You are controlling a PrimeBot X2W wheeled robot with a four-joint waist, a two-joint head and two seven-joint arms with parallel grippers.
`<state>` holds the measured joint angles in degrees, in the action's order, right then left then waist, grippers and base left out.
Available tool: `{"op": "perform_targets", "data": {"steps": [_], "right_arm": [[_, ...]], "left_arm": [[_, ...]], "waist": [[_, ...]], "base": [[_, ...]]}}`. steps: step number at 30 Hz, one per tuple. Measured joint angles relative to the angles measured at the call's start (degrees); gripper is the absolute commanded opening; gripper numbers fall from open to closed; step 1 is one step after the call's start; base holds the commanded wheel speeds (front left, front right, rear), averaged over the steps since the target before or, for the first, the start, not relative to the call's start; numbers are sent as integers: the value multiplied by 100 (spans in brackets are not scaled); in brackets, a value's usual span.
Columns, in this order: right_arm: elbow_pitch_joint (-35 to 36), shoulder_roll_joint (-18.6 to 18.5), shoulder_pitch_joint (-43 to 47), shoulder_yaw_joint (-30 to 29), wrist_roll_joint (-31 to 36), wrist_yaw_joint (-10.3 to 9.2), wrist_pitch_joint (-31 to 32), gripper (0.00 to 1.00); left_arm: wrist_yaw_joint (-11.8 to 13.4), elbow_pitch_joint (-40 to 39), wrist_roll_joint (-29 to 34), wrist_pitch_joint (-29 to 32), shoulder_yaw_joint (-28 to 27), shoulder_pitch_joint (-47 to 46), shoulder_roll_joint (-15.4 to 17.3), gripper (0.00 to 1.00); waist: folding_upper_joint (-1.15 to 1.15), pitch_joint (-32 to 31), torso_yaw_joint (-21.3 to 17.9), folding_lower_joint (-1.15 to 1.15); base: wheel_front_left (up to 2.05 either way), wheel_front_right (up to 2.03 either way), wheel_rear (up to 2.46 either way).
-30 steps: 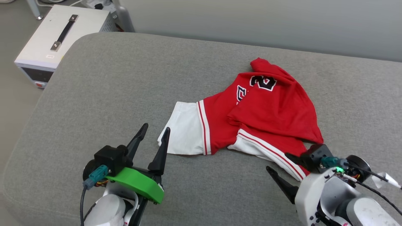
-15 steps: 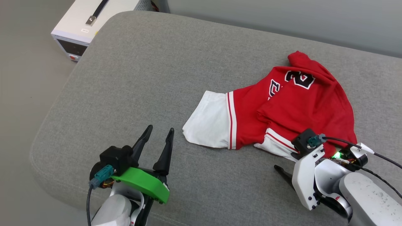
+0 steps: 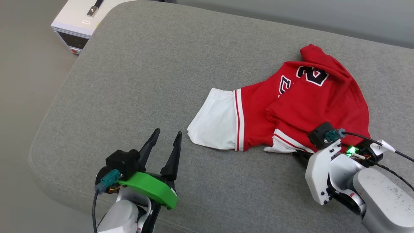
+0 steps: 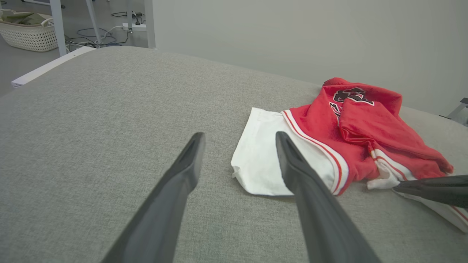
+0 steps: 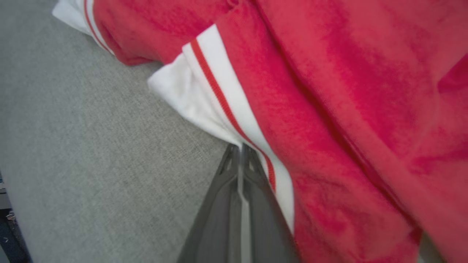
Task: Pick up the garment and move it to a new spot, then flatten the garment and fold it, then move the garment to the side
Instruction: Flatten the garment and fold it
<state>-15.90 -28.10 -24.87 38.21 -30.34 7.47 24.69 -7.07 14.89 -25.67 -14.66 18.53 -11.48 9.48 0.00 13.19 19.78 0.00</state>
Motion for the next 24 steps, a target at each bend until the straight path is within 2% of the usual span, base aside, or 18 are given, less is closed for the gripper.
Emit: {"op": "perform_targets", "data": {"steps": [6,12,18,24], "right_arm": [[62,0,37,-52,-102,4,-437,0],[508,-100,372,-543,-297,4,-779,0],[1031,-85,860,-1383,-622,4,-864,0],[1371,41,1344,-2466,-964,4,-709,0]], "left_arm": [[-2,73,-1,0,-4,-8,23,100],[-2,112,-1,-1,-24,12,88,100],[-9,123,-2,-1,-54,90,151,100],[-10,124,-3,-1,-9,109,170,100]], "waist": [[0,-111,-156,0],[0,-314,-374,0],[0,-525,-668,0],[0,-682,-999,0]], "base": [[0,0,0],[0,0,0],[0,0,0],[0,0,0]]}}
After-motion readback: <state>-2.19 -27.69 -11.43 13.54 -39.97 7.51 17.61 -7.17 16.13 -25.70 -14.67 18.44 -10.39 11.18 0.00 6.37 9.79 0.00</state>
